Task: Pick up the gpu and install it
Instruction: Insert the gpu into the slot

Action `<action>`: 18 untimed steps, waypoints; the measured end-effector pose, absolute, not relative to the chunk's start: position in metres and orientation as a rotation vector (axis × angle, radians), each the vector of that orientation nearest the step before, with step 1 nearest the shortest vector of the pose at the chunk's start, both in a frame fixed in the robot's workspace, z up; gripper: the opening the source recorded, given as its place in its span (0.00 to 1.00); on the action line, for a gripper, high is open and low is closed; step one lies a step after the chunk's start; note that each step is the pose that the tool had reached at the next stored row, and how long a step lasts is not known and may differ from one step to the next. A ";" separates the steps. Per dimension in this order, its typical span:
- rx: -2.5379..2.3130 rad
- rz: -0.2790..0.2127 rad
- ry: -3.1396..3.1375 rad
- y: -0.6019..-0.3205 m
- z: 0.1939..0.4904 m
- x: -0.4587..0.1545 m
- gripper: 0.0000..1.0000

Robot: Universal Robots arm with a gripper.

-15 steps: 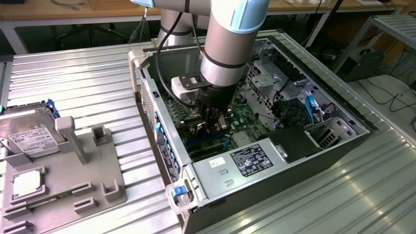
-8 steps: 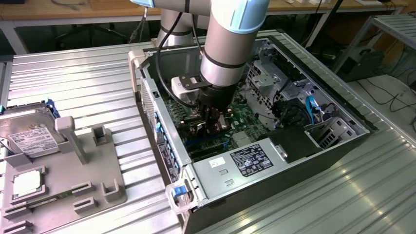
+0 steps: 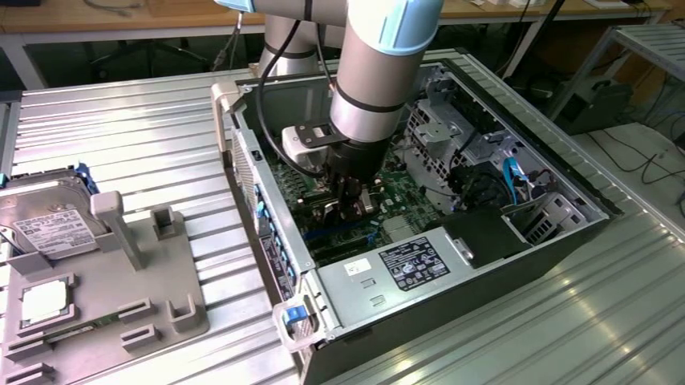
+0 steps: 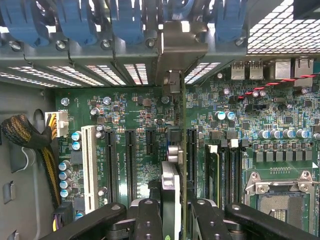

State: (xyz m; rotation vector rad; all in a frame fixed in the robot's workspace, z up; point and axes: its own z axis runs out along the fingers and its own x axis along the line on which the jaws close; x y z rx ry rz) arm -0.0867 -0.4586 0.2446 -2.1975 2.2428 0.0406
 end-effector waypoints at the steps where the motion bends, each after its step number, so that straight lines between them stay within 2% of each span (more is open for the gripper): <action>1: -2.198 0.041 2.243 -0.459 0.245 -0.087 0.28; 18: -2.216 0.041 2.226 -0.457 0.245 -0.085 0.28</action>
